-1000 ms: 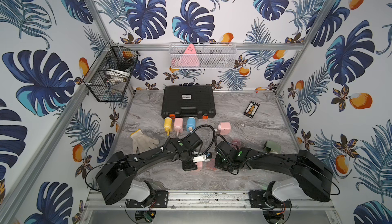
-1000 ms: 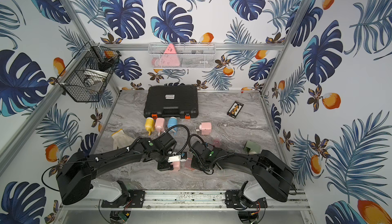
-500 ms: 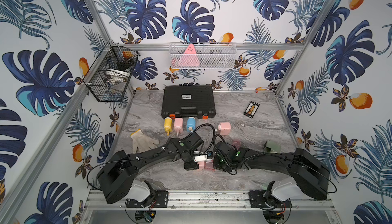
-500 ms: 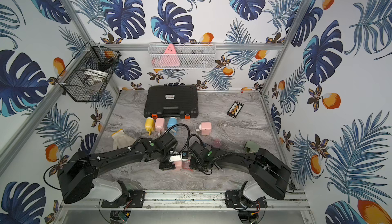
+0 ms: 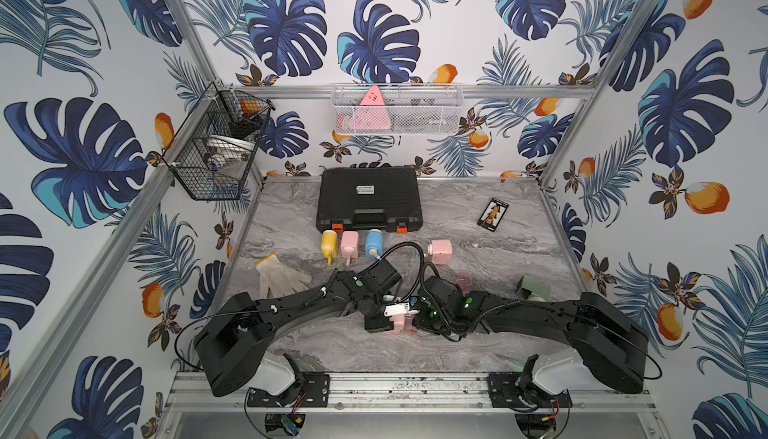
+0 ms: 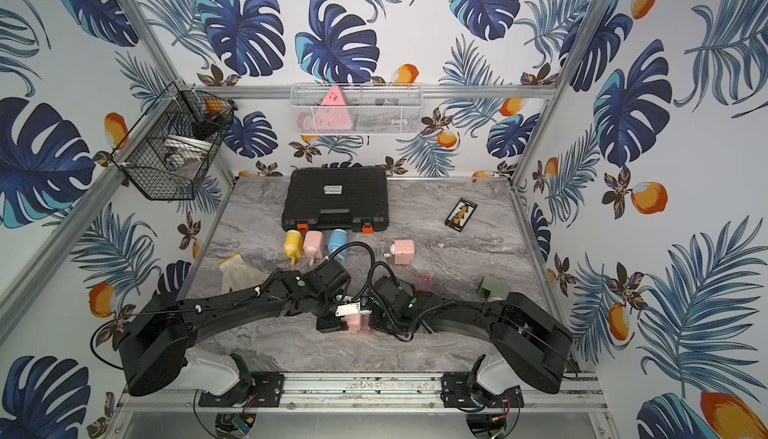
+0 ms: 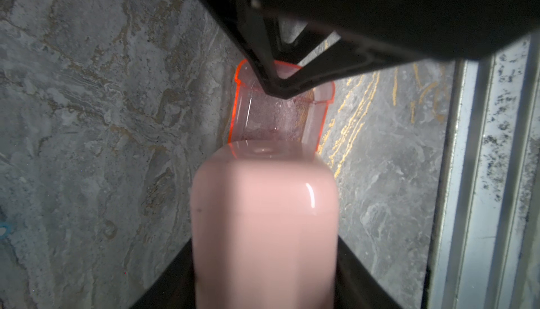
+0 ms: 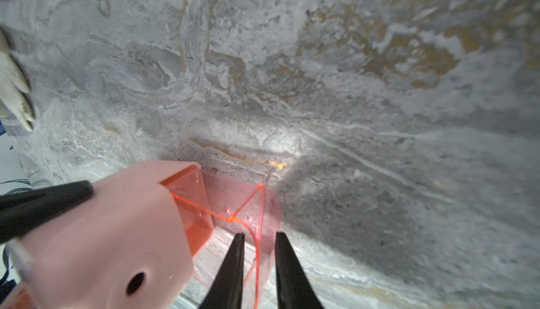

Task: Put the tray back into the pencil sharpener
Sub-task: Close the container of the pencil sharpener, then pick up the pencil sharpener from the center of the board.

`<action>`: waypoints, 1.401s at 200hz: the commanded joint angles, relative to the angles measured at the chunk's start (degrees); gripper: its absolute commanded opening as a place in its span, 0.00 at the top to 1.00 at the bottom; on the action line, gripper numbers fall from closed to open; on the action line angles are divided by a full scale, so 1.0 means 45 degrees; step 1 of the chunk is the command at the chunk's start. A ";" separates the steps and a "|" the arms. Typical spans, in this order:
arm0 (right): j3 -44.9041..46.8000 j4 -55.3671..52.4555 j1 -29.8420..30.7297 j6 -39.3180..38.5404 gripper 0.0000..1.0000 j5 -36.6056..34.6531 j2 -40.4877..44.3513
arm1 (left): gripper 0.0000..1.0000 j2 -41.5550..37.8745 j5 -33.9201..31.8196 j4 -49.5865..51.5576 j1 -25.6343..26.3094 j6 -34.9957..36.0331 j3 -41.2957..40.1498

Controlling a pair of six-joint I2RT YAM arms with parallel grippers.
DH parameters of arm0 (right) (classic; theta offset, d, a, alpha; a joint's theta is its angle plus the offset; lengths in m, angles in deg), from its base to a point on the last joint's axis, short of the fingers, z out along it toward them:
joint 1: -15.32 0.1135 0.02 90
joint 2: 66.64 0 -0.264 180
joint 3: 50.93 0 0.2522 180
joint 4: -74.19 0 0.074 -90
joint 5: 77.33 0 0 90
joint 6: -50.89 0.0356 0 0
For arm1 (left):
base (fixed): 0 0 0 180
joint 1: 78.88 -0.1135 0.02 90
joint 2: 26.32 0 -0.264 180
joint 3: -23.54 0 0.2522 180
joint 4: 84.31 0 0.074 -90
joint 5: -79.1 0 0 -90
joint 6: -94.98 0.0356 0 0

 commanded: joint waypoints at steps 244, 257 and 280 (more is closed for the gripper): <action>0.1900 0.3900 -0.0528 0.1141 0.79 0.1053 0.0105 | 0.42 0.0646 -0.0309 -0.0195 0.0222 0.0180 -0.0257; 0.1894 0.4232 -0.0556 0.1153 0.79 0.1202 -0.0117 | 0.42 0.0672 -0.0289 -0.0195 0.0233 0.0175 -0.0262; 0.1847 0.4863 -0.0566 0.1182 0.79 0.1592 -0.0512 | 0.42 0.0692 -0.0289 -0.0175 0.0233 0.0175 -0.0242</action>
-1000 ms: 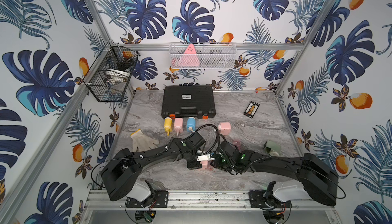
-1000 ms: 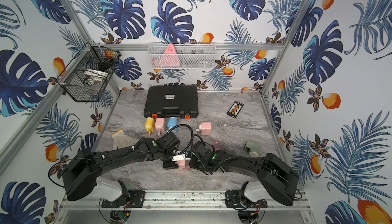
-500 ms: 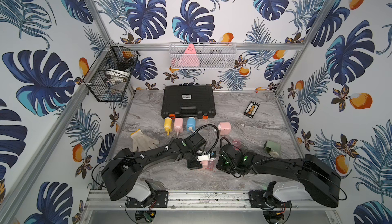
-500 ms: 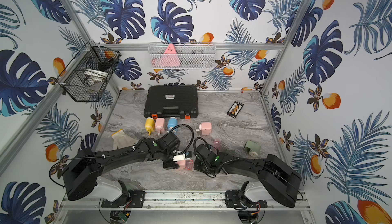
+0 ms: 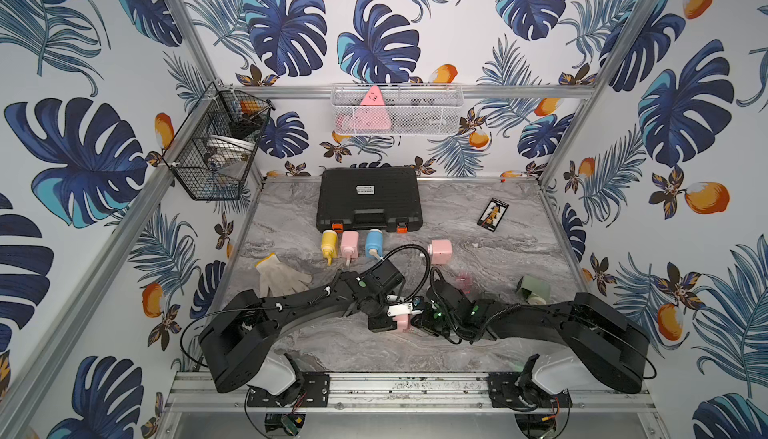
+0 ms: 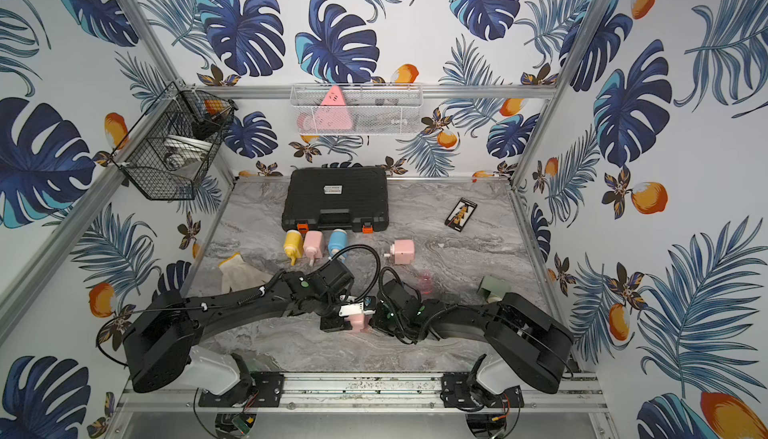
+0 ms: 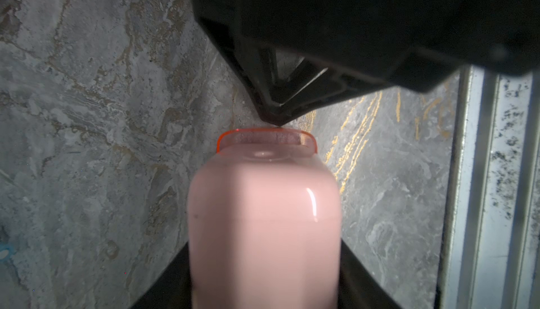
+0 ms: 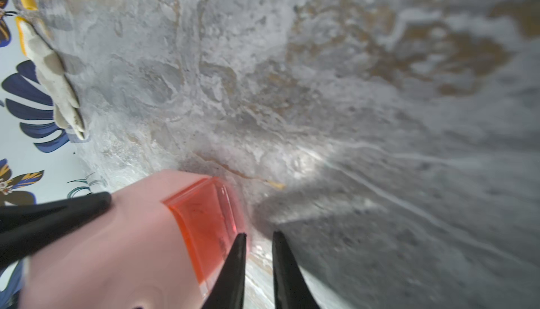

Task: Put the tray back into the pencil sharpener
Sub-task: Pick up the pencil sharpener from the center of the board.

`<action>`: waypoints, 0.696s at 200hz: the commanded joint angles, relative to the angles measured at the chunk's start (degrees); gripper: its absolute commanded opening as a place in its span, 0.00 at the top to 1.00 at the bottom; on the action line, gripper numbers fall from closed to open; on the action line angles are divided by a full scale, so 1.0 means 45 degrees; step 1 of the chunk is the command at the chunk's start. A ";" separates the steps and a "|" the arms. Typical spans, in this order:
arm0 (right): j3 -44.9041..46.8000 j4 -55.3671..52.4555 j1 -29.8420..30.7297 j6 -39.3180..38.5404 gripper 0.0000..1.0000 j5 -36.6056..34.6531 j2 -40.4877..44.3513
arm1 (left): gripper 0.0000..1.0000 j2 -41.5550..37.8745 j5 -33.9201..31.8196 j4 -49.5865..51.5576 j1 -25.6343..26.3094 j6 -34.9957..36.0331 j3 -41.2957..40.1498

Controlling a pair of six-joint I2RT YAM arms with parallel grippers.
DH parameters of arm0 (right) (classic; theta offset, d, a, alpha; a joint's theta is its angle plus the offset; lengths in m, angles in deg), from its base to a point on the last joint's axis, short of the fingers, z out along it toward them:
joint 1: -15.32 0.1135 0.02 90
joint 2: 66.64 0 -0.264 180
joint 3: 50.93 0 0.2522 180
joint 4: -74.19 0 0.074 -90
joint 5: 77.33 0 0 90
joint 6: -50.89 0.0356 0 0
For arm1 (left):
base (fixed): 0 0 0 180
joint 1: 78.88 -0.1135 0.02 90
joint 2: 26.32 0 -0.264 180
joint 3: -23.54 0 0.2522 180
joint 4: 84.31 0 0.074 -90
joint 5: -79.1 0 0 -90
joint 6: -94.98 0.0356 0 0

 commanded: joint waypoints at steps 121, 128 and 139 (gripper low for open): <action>0.0523 -0.0768 -0.0206 0.0798 0.68 -0.1332 0.0938 | 0.47 0.0215 -0.0815 0.0575 0.0096 -0.0362 0.0111; 0.0534 -0.1678 -0.0207 0.0760 0.68 -0.2059 0.1625 | 0.49 0.0085 -0.0877 0.0622 0.0093 -0.0521 0.0206; 0.0528 -0.2990 -0.0206 0.0611 0.67 -0.2998 0.2677 | 0.52 -0.0097 -0.1164 0.0784 0.0107 -0.0887 0.0464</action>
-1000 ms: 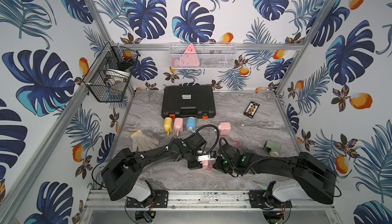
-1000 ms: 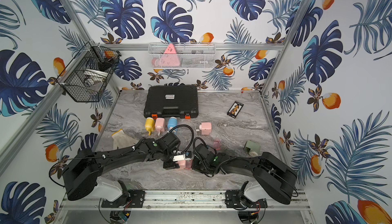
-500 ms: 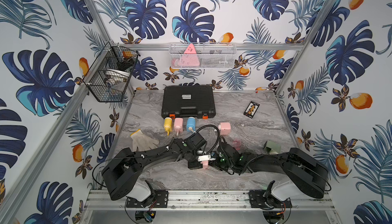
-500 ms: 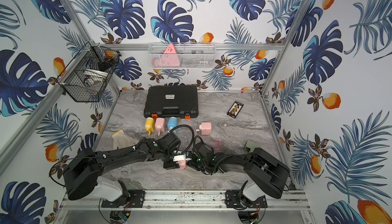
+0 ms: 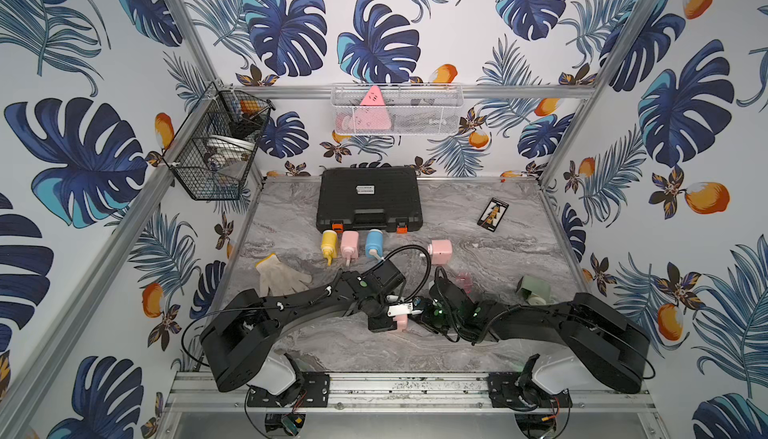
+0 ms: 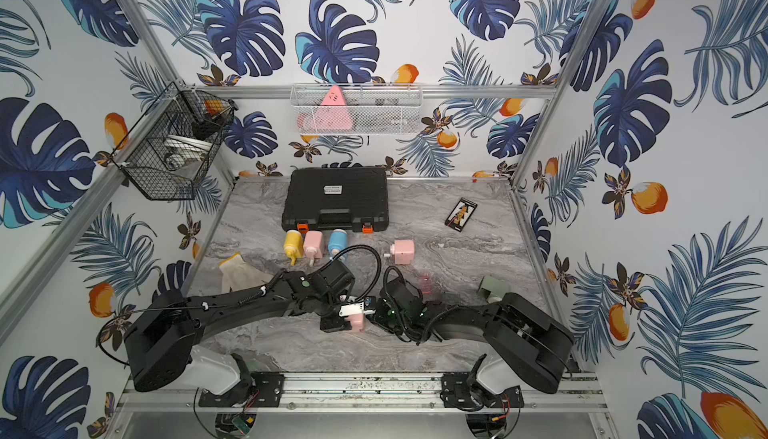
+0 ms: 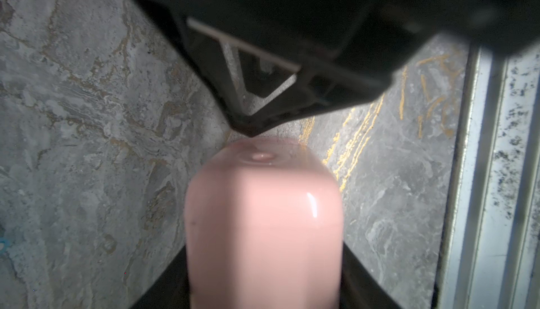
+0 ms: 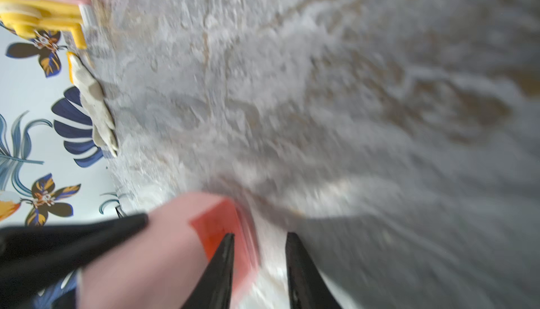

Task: Put the tray back into the pencil sharpener
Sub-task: Pick up the pencil sharpener from the center of the board, then place the pencil sharpener at the center of the board.

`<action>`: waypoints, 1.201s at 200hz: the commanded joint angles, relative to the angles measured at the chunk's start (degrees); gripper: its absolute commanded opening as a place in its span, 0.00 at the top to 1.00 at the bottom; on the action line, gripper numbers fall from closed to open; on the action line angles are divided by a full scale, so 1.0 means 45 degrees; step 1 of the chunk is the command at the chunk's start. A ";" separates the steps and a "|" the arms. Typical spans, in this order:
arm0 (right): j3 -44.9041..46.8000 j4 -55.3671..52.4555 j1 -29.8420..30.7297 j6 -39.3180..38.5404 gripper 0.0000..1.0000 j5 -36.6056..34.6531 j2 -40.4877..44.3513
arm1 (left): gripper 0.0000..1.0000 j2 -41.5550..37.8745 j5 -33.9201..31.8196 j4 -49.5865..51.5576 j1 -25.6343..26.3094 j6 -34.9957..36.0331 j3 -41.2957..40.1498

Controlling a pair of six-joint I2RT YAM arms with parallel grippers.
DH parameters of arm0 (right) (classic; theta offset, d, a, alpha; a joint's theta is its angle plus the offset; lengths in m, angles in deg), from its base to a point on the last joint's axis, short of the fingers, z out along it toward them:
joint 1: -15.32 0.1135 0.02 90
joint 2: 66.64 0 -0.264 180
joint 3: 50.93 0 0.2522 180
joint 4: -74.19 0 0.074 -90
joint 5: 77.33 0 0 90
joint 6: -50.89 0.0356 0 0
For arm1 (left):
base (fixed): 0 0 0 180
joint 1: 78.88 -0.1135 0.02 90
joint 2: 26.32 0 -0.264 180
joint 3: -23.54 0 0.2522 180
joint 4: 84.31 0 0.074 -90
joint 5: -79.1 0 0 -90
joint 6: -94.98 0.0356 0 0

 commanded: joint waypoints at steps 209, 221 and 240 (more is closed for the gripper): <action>-0.1109 -0.7978 -0.0069 -0.1860 0.59 -0.7106 0.6755 | 1.00 0.1690 -0.6312 0.3723 0.0161 -1.1594 0.6714; -0.1140 -0.8015 -0.0077 -0.1880 0.59 -0.7097 0.6777 | 1.00 0.2150 -0.6465 0.4032 0.0142 -1.1997 0.7220; -0.1163 -0.8103 -0.0070 -0.1939 0.59 -0.7123 0.6832 | 1.00 0.2854 -0.6722 0.4355 0.0093 -1.2690 0.7930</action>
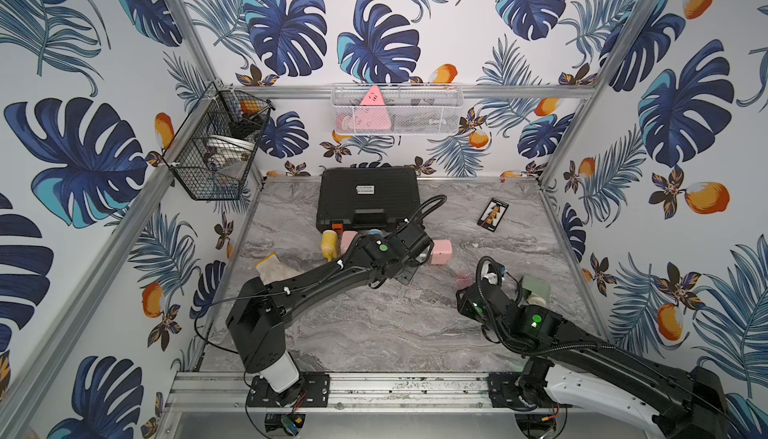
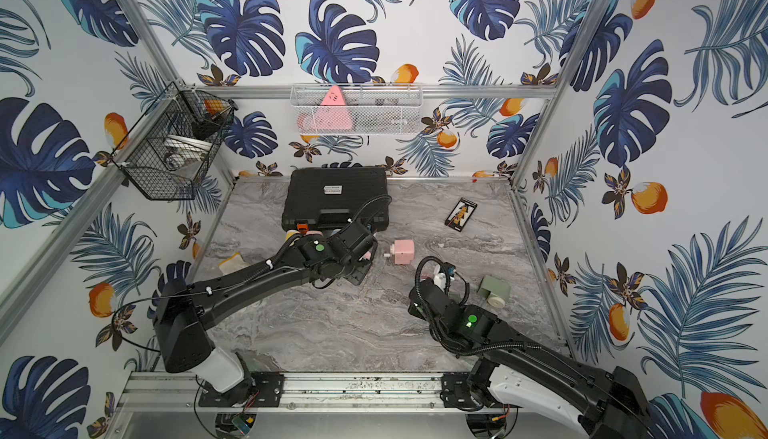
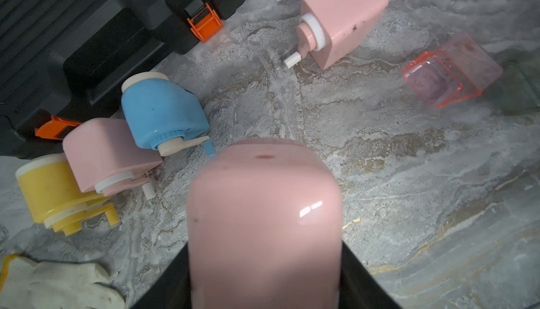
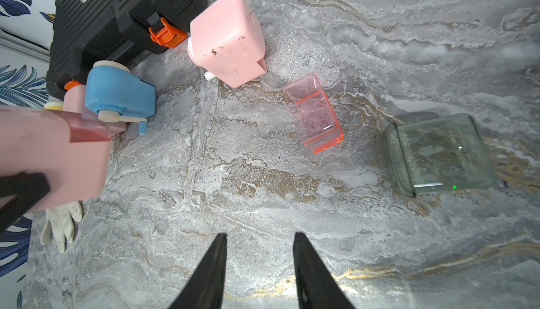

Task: Put the tray back into the pencil sharpener
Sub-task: Place the pencil sharpener at the center of the board.

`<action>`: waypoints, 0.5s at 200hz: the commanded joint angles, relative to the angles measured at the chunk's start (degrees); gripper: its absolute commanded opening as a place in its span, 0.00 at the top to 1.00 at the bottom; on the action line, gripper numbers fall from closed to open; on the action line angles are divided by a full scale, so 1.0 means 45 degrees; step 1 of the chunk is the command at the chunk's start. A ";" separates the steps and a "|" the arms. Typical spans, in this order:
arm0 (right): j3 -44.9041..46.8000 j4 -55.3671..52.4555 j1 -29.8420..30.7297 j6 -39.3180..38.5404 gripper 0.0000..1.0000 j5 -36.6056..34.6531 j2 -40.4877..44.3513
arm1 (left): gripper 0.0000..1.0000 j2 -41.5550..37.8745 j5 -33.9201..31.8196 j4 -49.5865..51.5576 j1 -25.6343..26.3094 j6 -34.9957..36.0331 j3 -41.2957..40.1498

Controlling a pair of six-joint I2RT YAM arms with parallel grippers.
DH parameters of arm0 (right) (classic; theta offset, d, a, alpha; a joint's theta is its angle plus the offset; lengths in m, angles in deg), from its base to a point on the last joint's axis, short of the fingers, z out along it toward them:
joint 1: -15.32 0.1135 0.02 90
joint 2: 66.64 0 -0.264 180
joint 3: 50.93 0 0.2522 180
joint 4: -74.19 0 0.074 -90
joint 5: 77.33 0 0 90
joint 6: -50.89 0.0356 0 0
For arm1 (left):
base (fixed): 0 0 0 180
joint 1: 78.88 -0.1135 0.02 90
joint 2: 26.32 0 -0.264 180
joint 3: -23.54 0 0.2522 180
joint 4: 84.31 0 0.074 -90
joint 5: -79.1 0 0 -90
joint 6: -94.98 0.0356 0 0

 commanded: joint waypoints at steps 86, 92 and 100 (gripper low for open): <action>-0.0212 -0.0376 0.0011 -0.0248 0.59 -0.0194 0.0108 | 1.00 0.4020 -0.0635 0.1872 -0.0769 -0.2987 0.4203; -0.0224 -0.0394 0.0010 -0.0249 0.59 -0.0208 0.0121 | 1.00 0.4144 -0.0438 0.1775 -0.0843 -0.2977 0.4244; -0.0231 -0.0407 0.0011 -0.0267 0.59 -0.0193 0.0115 | 1.00 0.4266 -0.0177 0.1593 -0.0959 -0.3006 0.4221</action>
